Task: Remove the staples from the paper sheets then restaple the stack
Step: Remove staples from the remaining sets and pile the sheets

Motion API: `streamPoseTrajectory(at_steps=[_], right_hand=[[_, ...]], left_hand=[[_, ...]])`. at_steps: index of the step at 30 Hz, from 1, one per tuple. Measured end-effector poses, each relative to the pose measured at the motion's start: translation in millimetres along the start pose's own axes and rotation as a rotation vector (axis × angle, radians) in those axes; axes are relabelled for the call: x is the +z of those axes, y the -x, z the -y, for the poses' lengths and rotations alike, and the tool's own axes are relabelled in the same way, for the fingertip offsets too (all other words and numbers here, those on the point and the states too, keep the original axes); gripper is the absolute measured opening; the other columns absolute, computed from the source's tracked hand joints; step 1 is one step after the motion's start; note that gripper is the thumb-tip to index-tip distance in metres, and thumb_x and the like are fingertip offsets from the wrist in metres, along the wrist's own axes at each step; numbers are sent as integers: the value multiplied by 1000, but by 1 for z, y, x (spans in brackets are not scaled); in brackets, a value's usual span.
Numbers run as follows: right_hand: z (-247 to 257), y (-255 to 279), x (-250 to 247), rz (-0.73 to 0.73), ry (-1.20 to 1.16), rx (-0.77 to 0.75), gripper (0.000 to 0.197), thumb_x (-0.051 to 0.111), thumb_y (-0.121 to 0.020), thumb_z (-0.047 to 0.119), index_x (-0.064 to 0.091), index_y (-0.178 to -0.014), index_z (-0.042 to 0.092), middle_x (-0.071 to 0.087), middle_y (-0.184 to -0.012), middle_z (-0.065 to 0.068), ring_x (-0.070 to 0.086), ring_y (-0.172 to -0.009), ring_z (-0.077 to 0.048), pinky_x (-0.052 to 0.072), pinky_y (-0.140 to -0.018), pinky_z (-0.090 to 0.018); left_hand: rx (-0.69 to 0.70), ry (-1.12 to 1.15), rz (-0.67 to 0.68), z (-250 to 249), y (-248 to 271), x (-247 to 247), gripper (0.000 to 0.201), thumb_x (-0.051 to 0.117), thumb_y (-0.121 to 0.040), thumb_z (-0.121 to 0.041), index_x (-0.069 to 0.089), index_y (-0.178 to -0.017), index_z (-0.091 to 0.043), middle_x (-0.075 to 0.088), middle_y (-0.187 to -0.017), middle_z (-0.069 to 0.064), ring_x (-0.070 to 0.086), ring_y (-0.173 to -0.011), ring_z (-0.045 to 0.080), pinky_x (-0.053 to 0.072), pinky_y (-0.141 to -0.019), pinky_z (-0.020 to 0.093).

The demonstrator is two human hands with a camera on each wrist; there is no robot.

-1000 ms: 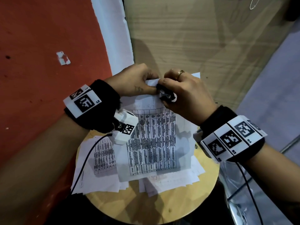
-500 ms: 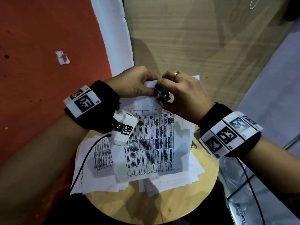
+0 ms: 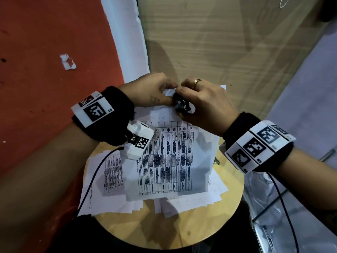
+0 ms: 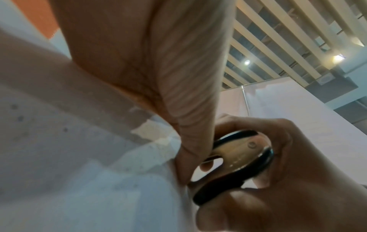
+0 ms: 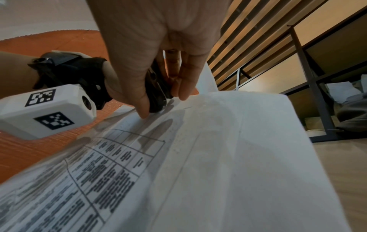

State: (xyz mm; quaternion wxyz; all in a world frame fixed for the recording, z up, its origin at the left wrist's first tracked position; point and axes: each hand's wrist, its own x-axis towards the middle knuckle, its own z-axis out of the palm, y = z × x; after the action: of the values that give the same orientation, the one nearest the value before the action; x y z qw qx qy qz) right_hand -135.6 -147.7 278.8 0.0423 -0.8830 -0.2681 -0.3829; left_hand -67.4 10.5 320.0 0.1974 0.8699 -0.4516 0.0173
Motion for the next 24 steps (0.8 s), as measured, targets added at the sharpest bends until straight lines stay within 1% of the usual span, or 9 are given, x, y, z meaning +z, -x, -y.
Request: streamPoseTrajectory(at_steps=[1, 3, 5, 7, 9, 12, 14, 20, 24], right_hand=[[0, 0, 0, 4, 11, -13, 26, 64, -66, 17, 66, -89, 3, 64, -90, -14, 60, -74, -32, 46, -49, -31], [0, -1, -1, 8, 33, -54, 22, 65, -67, 13, 66, -86, 3, 64, -88, -14, 59, -72, -32, 46, -47, -31], [-1, -1, -1, 11, 45, -103, 20, 68, -67, 11, 66, -85, 2, 64, -85, -14, 60, -70, -32, 46, -44, -31], [-3, -1, -1, 13, 57, -136, 21, 71, -67, 10, 66, -86, 3, 64, -84, -14, 61, -71, -32, 44, -43, -30], [-5, -1, 0, 16, 48, -153, 22, 73, -67, 10, 66, -87, 3, 64, -85, -14, 62, -71, -32, 46, -42, -31], [-8, -2, 0, 18, 65, -179, 21, 75, -65, 9, 66, -83, 2, 64, -82, -15, 61, -68, -32, 48, -42, -32], [-8, -1, 0, 16, 72, -188, 17, 72, -66, 10, 67, -80, 2, 64, -79, -14, 61, -65, -32, 47, -41, -31], [-7, 3, 0, -35, -2, -124, 14, 68, -68, 16, 68, -75, 3, 64, -73, -12, 59, -58, -31, 46, -44, -29], [-7, 7, 0, -106, -34, -26, 19, 73, -70, 22, 71, -84, 9, 68, -81, -8, 64, -66, -30, 50, -50, -32]], left_hand=[[4, 8, 3, 0, 0, 0, 16, 68, -81, -26, 66, -86, -10, 61, -74, 15, 52, -71, 20, 39, -65, 33], [11, 41, 15, 0, 2, -1, 10, 67, -77, -27, 59, -71, -28, 54, -61, -1, 45, -59, 3, 35, -55, 19], [22, 83, 47, -1, 1, -2, 33, 72, -79, -17, 51, -65, -38, 53, -54, -12, 47, -53, -3, 34, -51, 10], [22, 106, 92, 0, -1, -5, 43, 70, -81, -5, 50, -66, -40, 56, -51, -22, 48, -50, -12, 34, -51, 5], [24, 97, 135, 0, -2, -7, 36, 68, -82, -3, 55, -71, -35, 55, -52, -29, 49, -50, -14, 34, -52, 4], [24, 77, 148, 4, -5, -7, 7, 69, -82, -7, 67, -87, -12, 56, -53, -18, 48, -50, -10, 35, -53, 6], [20, 76, 141, 4, -5, -7, 12, 70, -82, -9, 67, -92, -4, 57, -63, -11, 48, -54, -5, 36, -54, 9], [29, 144, 147, 6, -3, -6, 16, 70, -82, -9, 68, -96, -3, 68, -84, 11, 55, -72, 6, 46, -68, 29], [51, 266, 140, 10, 1, -8, 16, 74, -80, -20, 68, -90, -9, 64, -79, 3, 54, -73, 6, 43, -67, 24]])
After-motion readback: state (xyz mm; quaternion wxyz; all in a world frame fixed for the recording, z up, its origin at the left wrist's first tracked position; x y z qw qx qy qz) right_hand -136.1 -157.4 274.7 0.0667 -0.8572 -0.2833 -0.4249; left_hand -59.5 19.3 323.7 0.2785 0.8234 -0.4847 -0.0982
